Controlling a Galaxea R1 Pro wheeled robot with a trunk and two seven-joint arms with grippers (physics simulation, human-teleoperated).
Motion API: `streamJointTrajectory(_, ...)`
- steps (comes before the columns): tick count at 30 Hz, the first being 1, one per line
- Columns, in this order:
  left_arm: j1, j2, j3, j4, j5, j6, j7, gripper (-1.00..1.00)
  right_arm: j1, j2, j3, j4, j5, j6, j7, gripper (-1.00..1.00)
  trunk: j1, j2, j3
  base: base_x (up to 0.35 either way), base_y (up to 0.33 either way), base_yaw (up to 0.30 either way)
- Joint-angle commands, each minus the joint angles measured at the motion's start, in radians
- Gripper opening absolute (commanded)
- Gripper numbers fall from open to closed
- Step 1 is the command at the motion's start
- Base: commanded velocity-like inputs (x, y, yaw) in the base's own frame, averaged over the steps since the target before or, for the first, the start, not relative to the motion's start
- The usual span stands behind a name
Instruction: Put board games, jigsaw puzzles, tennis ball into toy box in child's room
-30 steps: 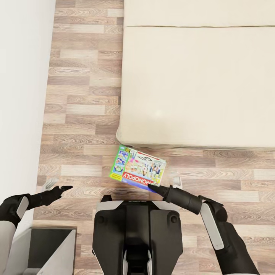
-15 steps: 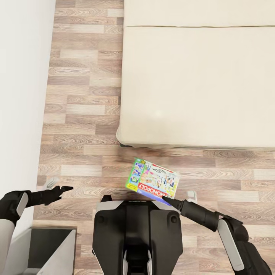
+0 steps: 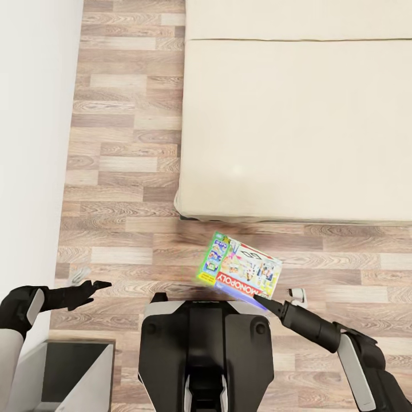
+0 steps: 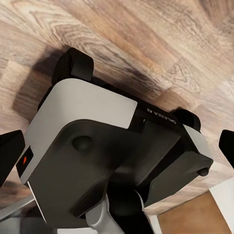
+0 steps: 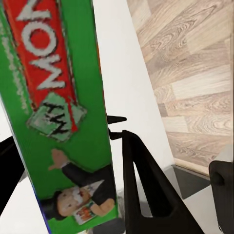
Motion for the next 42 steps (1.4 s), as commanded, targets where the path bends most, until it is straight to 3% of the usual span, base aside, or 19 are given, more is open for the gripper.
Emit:
streamJointTrajectory(1, -0.001, 0.0, 0.004, 0.0, -0.001, 0.008, -0.003, 1.0, 0.001, 0.0, -0.007, 0.0, -0.002, 0.006, 0.003, -1.0, 0.001, -0.002, 0.0, 0.0, 0.0, 0.0)
streamJointTrajectory(42, -0.001, -0.002, 0.004, 0.001, -0.007, 0.007, 0.0, 1.0, 0.033, 0.003, -0.018, -0.024, 0.001, -0.043, 0.005, -1.0, 0.001, -0.002, 0.065, 0.0, 0.0, 0.0)
